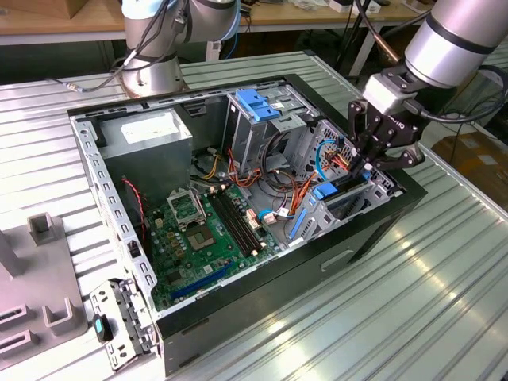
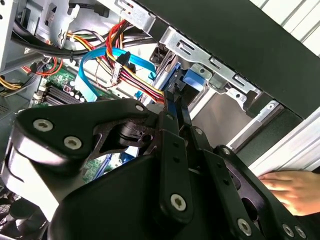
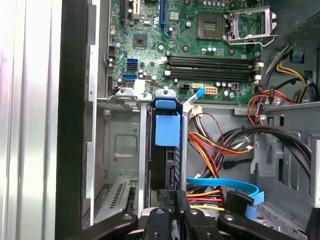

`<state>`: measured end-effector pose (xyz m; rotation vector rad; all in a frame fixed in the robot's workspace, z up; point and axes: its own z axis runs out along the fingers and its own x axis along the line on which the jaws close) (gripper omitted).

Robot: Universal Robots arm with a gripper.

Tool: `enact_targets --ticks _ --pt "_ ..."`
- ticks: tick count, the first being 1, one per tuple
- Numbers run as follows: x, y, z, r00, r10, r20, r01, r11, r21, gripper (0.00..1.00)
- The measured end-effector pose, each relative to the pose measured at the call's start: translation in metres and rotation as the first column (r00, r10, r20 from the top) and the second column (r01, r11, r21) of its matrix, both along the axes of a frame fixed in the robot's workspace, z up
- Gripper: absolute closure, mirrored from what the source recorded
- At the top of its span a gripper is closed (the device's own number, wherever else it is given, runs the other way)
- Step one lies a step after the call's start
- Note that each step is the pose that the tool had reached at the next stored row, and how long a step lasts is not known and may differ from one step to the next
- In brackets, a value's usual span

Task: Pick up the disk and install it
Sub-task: 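Insert the first disk wire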

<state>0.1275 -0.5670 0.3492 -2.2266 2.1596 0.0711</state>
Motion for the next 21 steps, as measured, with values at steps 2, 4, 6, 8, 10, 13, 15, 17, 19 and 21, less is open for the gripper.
enact_targets --ticks 2,4,6,8,10,13,15,17,19,21 --pt "0.0000 0.0000 -0.0008 1.0000 -0.005 -0.0007 0.005 1.0000 0.0000 0.84" --pt "0.0000 0.0000 -0.0016 0.9999 -0.010 -0.0020 0.010 1.0000 -0.0002 0.84" --pt "0.0001 -0.0001 -0.0021 0.9999 -0.011 -0.0026 0.011 0.9999 -0.0001 0.84" --pt "0.0001 -0.0001 -0.0022 0.9999 -0.011 -0.0027 0.011 0.9999 0.0001 0.84" --pt "0.0001 -0.0001 -0.0018 0.9999 -0.011 -0.0028 0.011 0.9999 0.0020 0.84" --pt "0.0004 -0.0001 0.0001 0.9999 -0.012 -0.0027 0.012 0.9999 0.0027 0.84" --pt "0.0007 -0.0001 0.0003 0.9999 -0.013 -0.0027 0.013 0.9999 0.0025 0.84" --pt "0.0007 -0.0001 0.0003 0.9999 -0.013 -0.0027 0.013 0.9999 0.0026 0.84" --pt "0.0007 0.0001 0.0001 0.9999 -0.013 -0.0028 0.013 0.9999 0.0027 0.84" --pt "0.0007 0.0008 0.0001 0.9999 -0.013 -0.0027 0.013 0.9999 0.0026 0.84"
